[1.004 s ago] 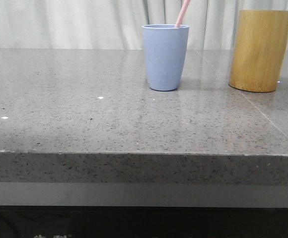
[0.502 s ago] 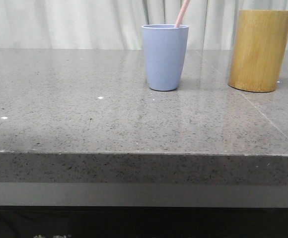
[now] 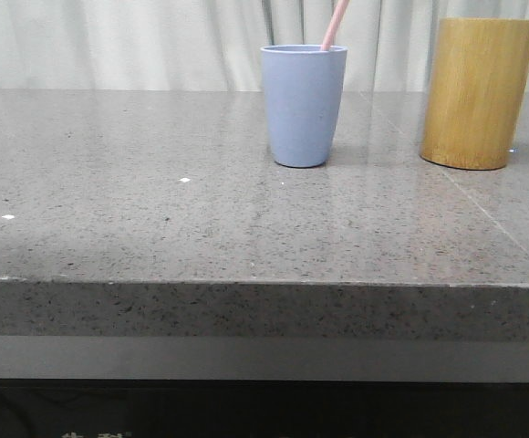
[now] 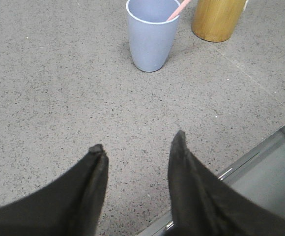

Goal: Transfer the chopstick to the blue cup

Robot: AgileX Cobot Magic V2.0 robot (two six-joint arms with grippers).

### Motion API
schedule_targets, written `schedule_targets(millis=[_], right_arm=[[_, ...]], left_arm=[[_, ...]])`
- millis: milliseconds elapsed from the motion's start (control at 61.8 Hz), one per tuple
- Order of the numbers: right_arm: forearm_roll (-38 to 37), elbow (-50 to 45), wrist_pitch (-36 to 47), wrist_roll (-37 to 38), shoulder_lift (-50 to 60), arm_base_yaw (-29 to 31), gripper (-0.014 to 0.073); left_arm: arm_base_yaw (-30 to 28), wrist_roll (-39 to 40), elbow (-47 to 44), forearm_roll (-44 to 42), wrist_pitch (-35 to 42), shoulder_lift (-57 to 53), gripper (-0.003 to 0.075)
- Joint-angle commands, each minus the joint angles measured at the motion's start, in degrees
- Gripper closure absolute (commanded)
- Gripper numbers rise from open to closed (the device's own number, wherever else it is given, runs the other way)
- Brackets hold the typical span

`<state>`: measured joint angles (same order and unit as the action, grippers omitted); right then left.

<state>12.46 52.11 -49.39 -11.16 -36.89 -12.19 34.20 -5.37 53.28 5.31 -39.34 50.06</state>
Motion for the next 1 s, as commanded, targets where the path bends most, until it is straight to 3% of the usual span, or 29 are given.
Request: schedule_targets(millis=[0, 81, 162, 891, 988], right_arm=[[-0.05, 1.22, 5.37, 0.12, 0.1, 0.25, 0.0475], [-0.05, 1.22, 5.7, 0.12, 0.1, 0.25, 0.0603], [-0.05, 1.22, 5.72, 0.12, 0.1, 0.25, 0.066], [-0.23, 1.22, 5.01, 0.12, 0.1, 0.25, 0.0662], [-0.23, 1.22, 5.01, 0.12, 0.1, 0.25, 0.0662]], left_arm=[[0.11, 0.36, 1.65, 0.65, 3.63, -0.55, 0.0549], [0.11, 0.36, 1.65, 0.65, 3.63, -0.55, 0.0654], [0.11, 0.36, 1.65, 0.65, 3.63, -0.55, 0.0738], [0.11, 0.36, 1.65, 0.65, 3.32, -0.44, 0.0739], [0.11, 0.36, 1.65, -2.49, 1.95, -0.44, 0.0739]])
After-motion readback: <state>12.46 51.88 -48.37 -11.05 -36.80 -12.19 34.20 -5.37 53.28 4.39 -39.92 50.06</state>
